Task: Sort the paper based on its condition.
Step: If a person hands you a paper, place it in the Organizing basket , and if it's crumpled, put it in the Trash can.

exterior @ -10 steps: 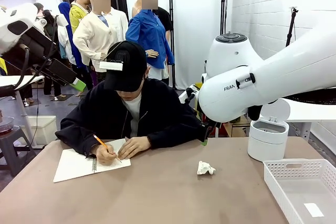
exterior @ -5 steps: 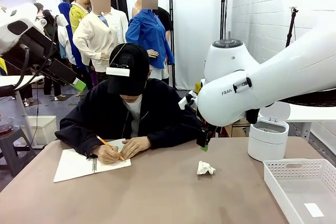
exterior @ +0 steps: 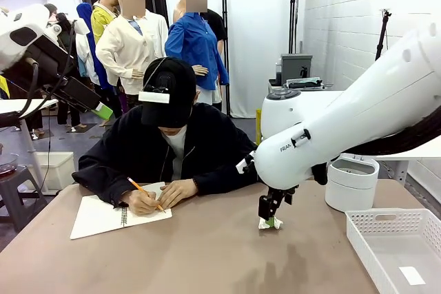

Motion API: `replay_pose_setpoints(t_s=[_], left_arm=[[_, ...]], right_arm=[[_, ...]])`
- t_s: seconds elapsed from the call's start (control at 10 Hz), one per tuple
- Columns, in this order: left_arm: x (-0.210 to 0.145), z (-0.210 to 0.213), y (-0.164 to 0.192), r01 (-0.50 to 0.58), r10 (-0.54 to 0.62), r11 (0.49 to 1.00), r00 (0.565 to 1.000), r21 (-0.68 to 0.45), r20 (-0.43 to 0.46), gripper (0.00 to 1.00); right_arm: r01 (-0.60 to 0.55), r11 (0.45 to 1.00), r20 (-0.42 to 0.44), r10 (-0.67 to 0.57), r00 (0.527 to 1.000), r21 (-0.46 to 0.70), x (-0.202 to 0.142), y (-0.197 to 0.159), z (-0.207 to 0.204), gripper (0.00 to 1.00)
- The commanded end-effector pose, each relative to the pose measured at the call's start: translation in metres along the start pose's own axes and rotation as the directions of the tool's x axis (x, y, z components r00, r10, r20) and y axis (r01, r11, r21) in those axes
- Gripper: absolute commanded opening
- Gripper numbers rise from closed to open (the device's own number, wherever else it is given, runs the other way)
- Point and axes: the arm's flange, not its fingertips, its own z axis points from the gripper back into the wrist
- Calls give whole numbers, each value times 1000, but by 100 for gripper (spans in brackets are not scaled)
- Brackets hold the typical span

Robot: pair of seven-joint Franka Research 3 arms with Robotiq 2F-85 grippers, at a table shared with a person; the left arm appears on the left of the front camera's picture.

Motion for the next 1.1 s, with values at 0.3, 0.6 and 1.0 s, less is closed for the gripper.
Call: replay_pose_setpoints(t_s=[0.3,0.6,1.0], left_arm=[[0,0,0,-1,1,1000,1000,0,2,100],[0,0,0,-1,1,1000,1000,0,2,100],[0,0,0,-1,1,1000,1000,0,2,100]], right_arm=[[-20,996,-19,22,1000,81,32,-11,-28,100],[7,991,-57,1,998,134,42,-22,-45,100],[19,988,-105,-2,994,156,44,-25,-59,100]])
